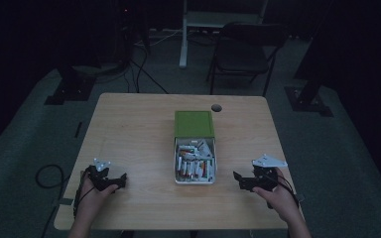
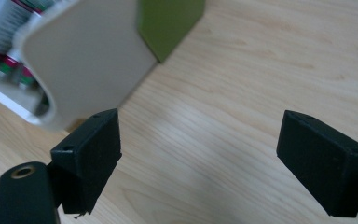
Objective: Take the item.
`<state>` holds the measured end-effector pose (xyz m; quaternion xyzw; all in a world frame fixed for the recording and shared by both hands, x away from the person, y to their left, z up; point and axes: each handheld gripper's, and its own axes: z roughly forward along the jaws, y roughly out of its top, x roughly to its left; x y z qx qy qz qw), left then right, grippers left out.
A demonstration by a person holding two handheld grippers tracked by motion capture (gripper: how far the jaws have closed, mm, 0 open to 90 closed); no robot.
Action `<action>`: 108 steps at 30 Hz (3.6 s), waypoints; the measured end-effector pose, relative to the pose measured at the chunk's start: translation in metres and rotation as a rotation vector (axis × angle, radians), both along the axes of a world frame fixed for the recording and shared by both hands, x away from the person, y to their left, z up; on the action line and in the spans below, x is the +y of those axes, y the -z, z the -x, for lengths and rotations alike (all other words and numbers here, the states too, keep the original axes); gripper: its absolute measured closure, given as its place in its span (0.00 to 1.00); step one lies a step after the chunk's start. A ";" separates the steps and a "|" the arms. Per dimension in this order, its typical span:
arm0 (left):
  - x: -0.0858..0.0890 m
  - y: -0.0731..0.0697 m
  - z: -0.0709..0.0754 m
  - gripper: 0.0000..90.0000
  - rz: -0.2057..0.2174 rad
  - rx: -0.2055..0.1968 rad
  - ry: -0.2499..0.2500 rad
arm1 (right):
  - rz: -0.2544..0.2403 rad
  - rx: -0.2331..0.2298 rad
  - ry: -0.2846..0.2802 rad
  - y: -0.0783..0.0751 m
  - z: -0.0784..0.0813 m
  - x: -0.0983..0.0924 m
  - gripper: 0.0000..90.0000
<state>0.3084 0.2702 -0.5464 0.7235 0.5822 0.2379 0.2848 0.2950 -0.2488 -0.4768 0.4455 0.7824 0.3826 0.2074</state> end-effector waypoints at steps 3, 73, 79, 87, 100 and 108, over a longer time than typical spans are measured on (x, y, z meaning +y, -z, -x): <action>0.000 0.000 0.000 0.03 -0.002 0.002 0.002 | -0.004 -0.013 -0.014 -0.006 0.000 0.007 0.15; 0.000 0.000 0.000 0.03 -0.002 0.001 0.002 | -0.002 -0.054 -0.250 -0.006 -0.014 0.166 0.67; 0.000 0.000 0.000 0.03 -0.002 0.002 0.002 | 0.001 -0.022 -0.239 0.001 -0.018 0.170 0.69; 0.000 0.000 0.000 0.03 -0.002 0.002 0.002 | 0.003 -0.015 -0.210 0.006 -0.019 0.176 0.76; 0.000 0.000 0.000 0.03 -0.001 0.002 0.001 | -0.079 0.005 -0.147 0.006 -0.018 0.170 0.99; 0.000 0.000 0.000 0.03 -0.001 0.002 0.001 | -0.099 -0.017 -0.152 -0.008 -0.013 0.164 0.99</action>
